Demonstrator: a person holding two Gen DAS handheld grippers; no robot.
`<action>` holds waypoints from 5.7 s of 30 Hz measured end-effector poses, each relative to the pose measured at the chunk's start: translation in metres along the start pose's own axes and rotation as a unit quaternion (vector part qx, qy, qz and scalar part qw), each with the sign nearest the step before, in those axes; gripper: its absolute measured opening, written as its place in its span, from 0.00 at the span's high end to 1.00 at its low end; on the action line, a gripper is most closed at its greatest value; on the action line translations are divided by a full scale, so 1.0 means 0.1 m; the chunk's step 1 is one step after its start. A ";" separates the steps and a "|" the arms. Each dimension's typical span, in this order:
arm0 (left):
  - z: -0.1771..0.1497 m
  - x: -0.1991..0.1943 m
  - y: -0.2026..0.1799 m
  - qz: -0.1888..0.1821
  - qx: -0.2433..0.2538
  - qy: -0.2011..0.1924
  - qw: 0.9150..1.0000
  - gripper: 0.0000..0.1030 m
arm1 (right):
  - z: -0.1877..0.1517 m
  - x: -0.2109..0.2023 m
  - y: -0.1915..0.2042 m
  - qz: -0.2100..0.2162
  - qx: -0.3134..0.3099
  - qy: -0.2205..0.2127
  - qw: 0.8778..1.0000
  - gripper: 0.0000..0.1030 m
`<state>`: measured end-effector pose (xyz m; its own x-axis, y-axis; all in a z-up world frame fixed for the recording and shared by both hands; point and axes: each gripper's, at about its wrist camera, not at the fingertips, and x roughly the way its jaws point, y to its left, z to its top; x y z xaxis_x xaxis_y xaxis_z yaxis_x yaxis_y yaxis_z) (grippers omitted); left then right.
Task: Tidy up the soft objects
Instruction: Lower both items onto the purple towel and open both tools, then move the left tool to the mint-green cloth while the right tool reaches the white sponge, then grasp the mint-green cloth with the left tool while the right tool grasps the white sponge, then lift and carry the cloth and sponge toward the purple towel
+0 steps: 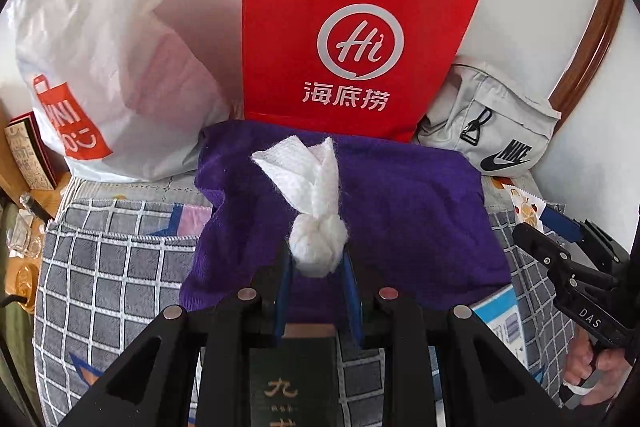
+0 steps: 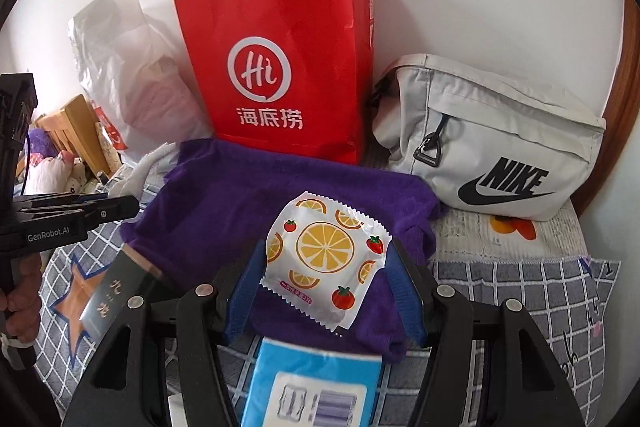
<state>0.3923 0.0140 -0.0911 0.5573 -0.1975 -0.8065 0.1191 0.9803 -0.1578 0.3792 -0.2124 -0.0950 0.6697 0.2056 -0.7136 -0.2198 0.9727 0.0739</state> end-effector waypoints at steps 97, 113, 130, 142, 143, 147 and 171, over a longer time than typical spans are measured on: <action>-2.21 -0.86 0.69 -0.009 -0.113 0.053 0.992 0.48 | -1.77 -0.45 1.01 0.044 0.072 0.104 0.991 0.34; -2.18 -0.74 0.30 -0.063 -0.081 0.034 0.994 0.48 | -1.76 -1.03 0.85 0.051 0.058 0.019 0.997 0.52; -2.37 -0.80 0.25 -0.037 -0.063 0.038 0.997 0.48 | -2.55 -1.33 0.13 0.002 0.093 0.048 0.995 0.52; -2.42 -0.50 -0.04 -0.081 -0.038 0.054 0.994 0.36 | -2.71 -1.12 0.16 -0.015 0.077 0.072 0.994 0.51; -2.41 -0.48 -0.05 -0.083 -0.038 0.052 0.994 0.36 | -2.71 -1.12 0.17 -0.016 0.077 0.072 0.994 0.51; -2.42 -0.46 -0.11 -0.071 -0.023 0.032 0.997 0.50 | -2.72 -1.10 0.18 -0.020 0.077 0.075 0.994 0.51; -2.29 -1.27 0.31 -0.083 -0.068 -0.044 0.993 0.91 | -2.52 -1.18 0.34 -0.023 0.066 0.069 0.995 0.51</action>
<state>0.1366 0.0718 -0.1242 0.6091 -0.3501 -0.7116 0.1058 0.9251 -0.3646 0.1135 -0.2303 -0.1841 0.5719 0.1523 -0.8060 -0.0902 0.9883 0.1227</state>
